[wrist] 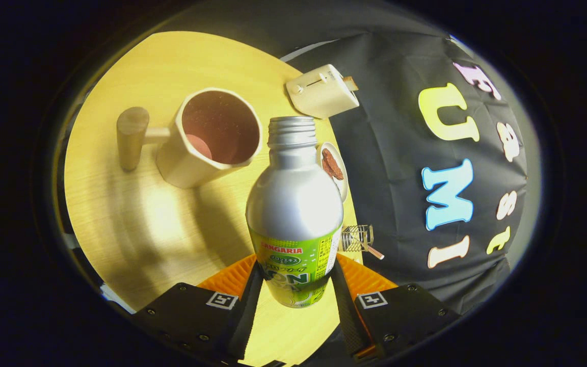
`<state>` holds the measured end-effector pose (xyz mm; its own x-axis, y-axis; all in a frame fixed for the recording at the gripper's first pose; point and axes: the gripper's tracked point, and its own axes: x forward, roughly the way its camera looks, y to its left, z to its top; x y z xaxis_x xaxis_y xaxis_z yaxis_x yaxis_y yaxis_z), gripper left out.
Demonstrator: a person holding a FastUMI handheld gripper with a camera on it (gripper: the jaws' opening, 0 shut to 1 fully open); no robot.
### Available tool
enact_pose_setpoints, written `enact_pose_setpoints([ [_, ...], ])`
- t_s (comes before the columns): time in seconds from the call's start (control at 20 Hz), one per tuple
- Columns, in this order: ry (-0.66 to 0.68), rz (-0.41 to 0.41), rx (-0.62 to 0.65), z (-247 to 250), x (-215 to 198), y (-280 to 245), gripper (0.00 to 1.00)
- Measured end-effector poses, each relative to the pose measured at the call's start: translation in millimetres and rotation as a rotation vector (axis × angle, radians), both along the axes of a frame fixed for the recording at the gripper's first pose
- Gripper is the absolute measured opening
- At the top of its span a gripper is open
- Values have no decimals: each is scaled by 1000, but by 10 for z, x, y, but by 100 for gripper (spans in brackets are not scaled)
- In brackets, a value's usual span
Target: Take the bottle from table, then pour the juice into the cup, finally place the bottle on the coaster
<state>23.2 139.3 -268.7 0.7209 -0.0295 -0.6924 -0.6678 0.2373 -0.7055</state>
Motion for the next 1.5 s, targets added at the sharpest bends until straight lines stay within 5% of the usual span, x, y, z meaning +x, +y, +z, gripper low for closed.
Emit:
enact_pose_setpoints([
  [0.3,-5,83,-129,65,-15,-7,71],
  [1.5,24,200,-442,178,189,0,70],
])
